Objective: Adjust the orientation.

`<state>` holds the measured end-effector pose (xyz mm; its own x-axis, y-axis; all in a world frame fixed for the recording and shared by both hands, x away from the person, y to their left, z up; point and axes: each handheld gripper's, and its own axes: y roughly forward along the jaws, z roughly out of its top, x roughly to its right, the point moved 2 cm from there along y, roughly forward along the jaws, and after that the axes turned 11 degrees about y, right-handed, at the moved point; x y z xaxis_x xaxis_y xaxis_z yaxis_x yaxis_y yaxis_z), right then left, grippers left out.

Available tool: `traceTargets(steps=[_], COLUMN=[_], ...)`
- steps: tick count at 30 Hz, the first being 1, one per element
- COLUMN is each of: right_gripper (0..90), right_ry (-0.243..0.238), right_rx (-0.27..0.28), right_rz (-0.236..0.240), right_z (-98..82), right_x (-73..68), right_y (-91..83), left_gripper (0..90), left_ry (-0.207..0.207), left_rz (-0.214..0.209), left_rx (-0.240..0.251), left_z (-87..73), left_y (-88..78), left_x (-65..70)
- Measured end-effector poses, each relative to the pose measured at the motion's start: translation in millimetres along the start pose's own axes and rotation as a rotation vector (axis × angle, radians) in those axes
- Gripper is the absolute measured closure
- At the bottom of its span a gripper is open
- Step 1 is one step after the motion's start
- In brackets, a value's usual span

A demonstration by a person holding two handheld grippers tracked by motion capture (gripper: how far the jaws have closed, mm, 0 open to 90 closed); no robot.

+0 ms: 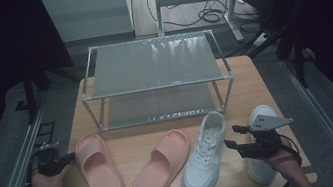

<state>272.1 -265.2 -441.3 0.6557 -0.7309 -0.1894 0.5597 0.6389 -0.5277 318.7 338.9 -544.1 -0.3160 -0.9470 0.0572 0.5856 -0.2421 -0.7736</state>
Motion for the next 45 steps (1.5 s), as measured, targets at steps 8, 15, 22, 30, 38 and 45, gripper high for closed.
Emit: traceTargets(steps=[8, 15, 22, 30, 38, 45], right_gripper=[39.9, 39.8, 39.8, 39.8, 39.9, 39.8], right_ry=[0.001, 0.001, 0.001, 0.0, -0.001, -0.001], right_rx=[0.0, 0.0, -0.002, -0.003, -0.002, -0.004], right_rz=[0.002, 0.002, 0.003, 0.003, 0.001, 0.003], right_z=[-0.1, -0.1, -0.2, -0.1, -0.2, -0.2], right_x=[0.3, 0.3, 0.3, 0.4, -0.5, -0.6], right_y=[-0.2, -0.2, -0.1, 0.3, 0.2, 0.4], left_gripper=[90.0, 90.0, 90.0, 90.0, 90.0, 90.0], left_ry=[0.052, 0.093, 0.131, 0.15, 0.18, 0.205], left_rz=[-0.054, -0.088, -0.096, -0.121, -0.143, -0.152], left_rx=[-0.007, -0.015, -0.023, -0.025, -0.023, -0.027], left_z=[11.5, 23.8, 33.0, 39.4, 47.9, 53.9], left_y=[9.6, 20.2, 27.4, 33.0, 37.0, 40.9], left_x=[20.7, 40.0, 51.5, 64.7, 78.6, 87.7])
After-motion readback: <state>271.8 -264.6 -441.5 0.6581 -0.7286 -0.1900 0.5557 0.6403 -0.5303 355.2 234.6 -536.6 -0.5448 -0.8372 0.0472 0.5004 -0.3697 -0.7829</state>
